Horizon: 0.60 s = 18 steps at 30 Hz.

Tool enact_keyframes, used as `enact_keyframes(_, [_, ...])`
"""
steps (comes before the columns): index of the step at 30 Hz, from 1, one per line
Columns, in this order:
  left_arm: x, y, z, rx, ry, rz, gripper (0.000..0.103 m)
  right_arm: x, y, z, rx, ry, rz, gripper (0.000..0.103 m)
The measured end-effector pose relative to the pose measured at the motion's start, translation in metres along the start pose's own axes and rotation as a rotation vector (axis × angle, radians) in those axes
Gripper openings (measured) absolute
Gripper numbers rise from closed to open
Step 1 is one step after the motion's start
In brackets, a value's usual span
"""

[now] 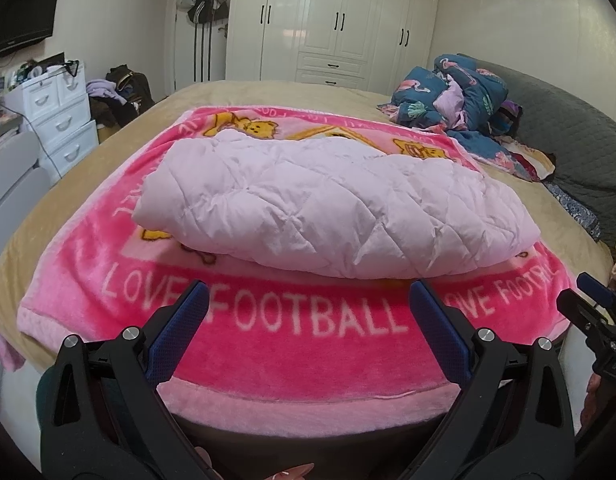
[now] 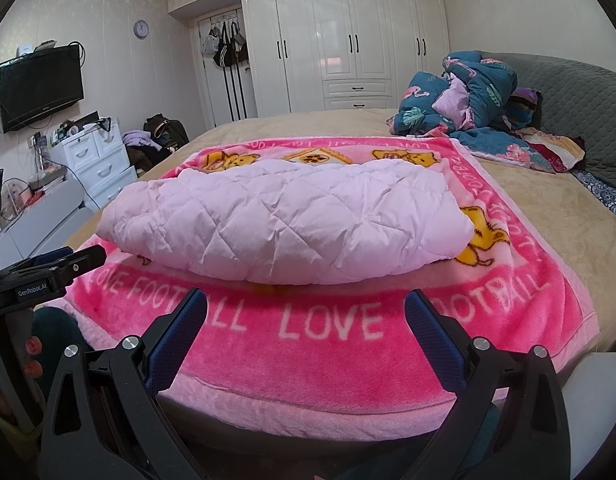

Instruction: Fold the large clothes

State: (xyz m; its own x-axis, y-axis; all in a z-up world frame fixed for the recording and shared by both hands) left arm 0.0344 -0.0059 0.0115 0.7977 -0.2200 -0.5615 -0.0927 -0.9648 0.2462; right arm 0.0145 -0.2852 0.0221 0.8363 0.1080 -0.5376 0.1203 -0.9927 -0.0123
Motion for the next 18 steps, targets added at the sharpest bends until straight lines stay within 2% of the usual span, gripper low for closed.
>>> enact_keyframes(6, [0.011, -0.008, 0.004, -0.006, -0.028, 0.016, 0.094, 0.01, 0.009, 0.002, 0.011, -0.019, 0.031, 0.099])
enact_keyframes(11, [0.022, -0.037, 0.001, -0.055, -0.057, -0.038, 0.094, 0.018, 0.045, 0.006, 0.06, -0.03, 0.113, 0.099])
enact_keyframes(13, [0.027, -0.066, -0.007, -0.104, -0.075, -0.083, 0.094, 0.021, 0.071, 0.01, 0.1, -0.025, 0.17, 0.099])
enact_keyframes(16, [0.026, -0.135, -0.024, -0.209, -0.08, -0.185, 0.094, 0.035, 0.141, 0.027, 0.188, -0.061, 0.343, 0.099])
enact_keyframes(18, [0.025, -0.184, -0.036, -0.255, -0.084, -0.275, 0.094, 0.044, 0.206, 0.049, 0.274, -0.114, 0.501, 0.099])
Point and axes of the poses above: each gripper's, at about its wrist camera, not at the fingertips, and x roughly the way its jaws point, y to its right, z to its underside, the point moved 2 cm from there along x, roughly the way its jaws point, and after that the axes turned 13 degrees about z, right-handed, at the moved point
